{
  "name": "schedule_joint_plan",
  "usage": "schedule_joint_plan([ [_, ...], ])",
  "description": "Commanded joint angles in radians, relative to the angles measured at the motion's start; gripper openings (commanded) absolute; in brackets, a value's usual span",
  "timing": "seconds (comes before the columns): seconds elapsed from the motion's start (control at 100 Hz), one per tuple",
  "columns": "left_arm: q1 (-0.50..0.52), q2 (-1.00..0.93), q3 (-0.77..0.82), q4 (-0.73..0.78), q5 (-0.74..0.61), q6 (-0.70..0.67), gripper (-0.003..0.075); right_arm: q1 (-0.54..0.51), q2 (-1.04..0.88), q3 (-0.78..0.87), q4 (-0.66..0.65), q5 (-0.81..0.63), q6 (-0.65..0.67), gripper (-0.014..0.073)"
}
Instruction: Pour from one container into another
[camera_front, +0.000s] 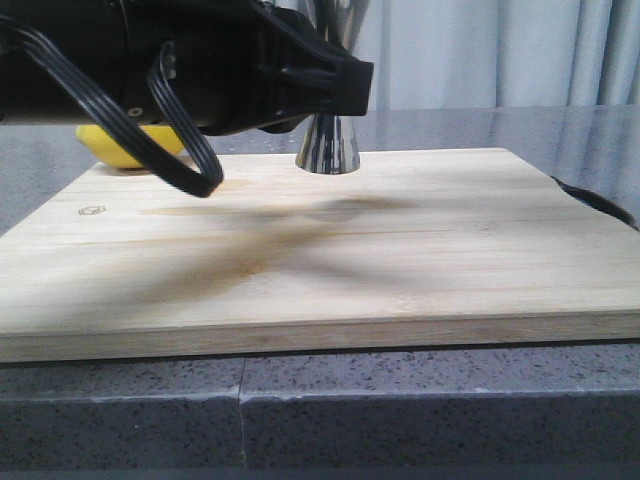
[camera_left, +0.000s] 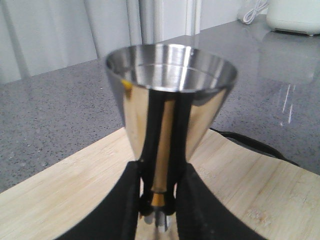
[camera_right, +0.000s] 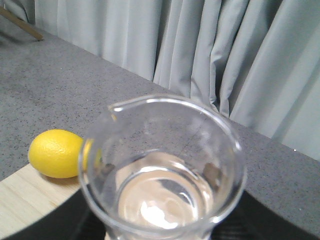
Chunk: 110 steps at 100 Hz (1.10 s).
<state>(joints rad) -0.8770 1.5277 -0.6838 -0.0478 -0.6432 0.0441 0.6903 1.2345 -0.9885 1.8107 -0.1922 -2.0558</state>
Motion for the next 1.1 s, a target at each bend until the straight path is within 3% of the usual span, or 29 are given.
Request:
schedule_joint_plan([
  [0.0,-0.006,-0.040,-0.029,0.000,-0.084,-0.008,-0.0019,-0.005,-0.023,-0.038,-0.025,0.018,-0.023,0.0206],
  [0.22,-0.006,-0.040,-0.029,0.000,-0.084,-0.008,-0.0019,-0.005,-0.023,-0.038,0.028,0.013,-0.125,0.0206],
  [1.09,-0.006,-0.040,-0.029,0.000,-0.084,-0.008,-0.0019,-0.036,-0.023,-0.041,0.028,0.049,-0.061,0.0206],
])
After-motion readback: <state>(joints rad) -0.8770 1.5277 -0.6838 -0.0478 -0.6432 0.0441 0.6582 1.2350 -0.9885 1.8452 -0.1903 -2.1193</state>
